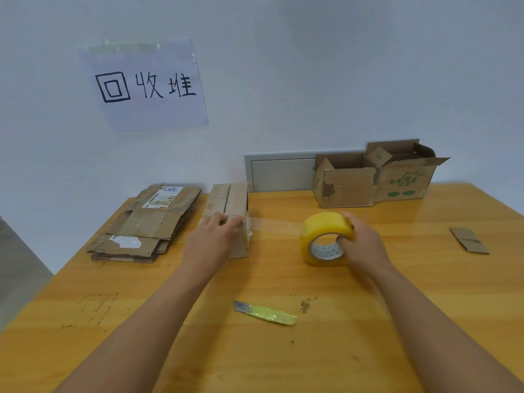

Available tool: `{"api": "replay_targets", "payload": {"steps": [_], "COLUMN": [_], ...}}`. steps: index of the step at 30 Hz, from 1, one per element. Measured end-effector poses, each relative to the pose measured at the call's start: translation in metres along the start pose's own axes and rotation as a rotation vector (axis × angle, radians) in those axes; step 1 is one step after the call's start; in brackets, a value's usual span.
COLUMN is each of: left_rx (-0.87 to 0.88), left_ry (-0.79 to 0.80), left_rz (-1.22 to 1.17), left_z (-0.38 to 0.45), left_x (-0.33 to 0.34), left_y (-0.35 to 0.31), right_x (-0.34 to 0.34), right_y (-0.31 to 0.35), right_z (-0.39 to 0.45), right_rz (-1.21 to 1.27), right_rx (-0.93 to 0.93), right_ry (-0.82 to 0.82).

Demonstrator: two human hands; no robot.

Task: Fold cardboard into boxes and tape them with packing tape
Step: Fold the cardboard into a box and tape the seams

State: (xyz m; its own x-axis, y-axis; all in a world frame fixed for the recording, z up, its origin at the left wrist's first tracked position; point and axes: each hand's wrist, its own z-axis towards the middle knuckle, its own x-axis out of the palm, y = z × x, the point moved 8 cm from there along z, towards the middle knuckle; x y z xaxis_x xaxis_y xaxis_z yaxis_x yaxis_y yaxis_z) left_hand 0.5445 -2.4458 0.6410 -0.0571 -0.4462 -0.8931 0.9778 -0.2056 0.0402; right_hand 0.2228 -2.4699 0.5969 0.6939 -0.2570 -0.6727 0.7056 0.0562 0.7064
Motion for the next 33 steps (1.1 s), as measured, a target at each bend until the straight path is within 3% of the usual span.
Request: {"api": "replay_targets", "payload": {"steps": [3,8,12,17,19,21,23,26,27,29,33], "left_rx": [-0.060,-0.118,-0.141,-0.144,-0.116,-0.088,-0.068,-0.037,-0.028,-0.018,-0.010], "left_ry": [0.013,0.033,0.032,0.021,0.000,-0.016,-0.035,-0.068,-0.073,-0.078,-0.105], "left_rz": [-0.014,-0.094,-0.130,-0.163,-0.160,-0.153,-0.146,-0.133,-0.124,-0.122,-0.141], "left_z": [0.002,0.001,0.002,-0.002,-0.004,-0.005,-0.005,-0.006,-0.007,-0.007,-0.009], "left_x": [0.000,-0.001,-0.003,-0.002,-0.002,0.000,0.002,0.004,0.005,0.007,0.008], "left_y": [0.002,0.003,0.004,0.003,0.001,0.001,0.001,0.001,0.002,0.003,0.002], "right_x": [-0.019,0.001,-0.029,-0.036,-0.042,-0.037,-0.009,0.065,0.085,0.109,0.123], "right_y": [-0.004,-0.031,-0.044,-0.035,-0.009,0.033,0.071,0.097,0.098,0.105,0.114], "right_z": [-0.007,-0.024,-0.018,-0.030,-0.043,-0.059,-0.072,-0.097,-0.108,-0.126,-0.131], "right_rz": [-0.067,0.176,0.134,-0.023,-0.120,-0.135,-0.133,-0.259,-0.348,-0.470,-0.450], "right_rx": [0.004,0.152,0.202,0.204,0.049,-0.231,-0.476,-0.490,-0.473,-0.496,-0.482], "right_ry": [-0.182,-0.055,-0.254,-0.353,-0.482,-0.553,-0.353,0.367,0.533,0.664,0.707]}}
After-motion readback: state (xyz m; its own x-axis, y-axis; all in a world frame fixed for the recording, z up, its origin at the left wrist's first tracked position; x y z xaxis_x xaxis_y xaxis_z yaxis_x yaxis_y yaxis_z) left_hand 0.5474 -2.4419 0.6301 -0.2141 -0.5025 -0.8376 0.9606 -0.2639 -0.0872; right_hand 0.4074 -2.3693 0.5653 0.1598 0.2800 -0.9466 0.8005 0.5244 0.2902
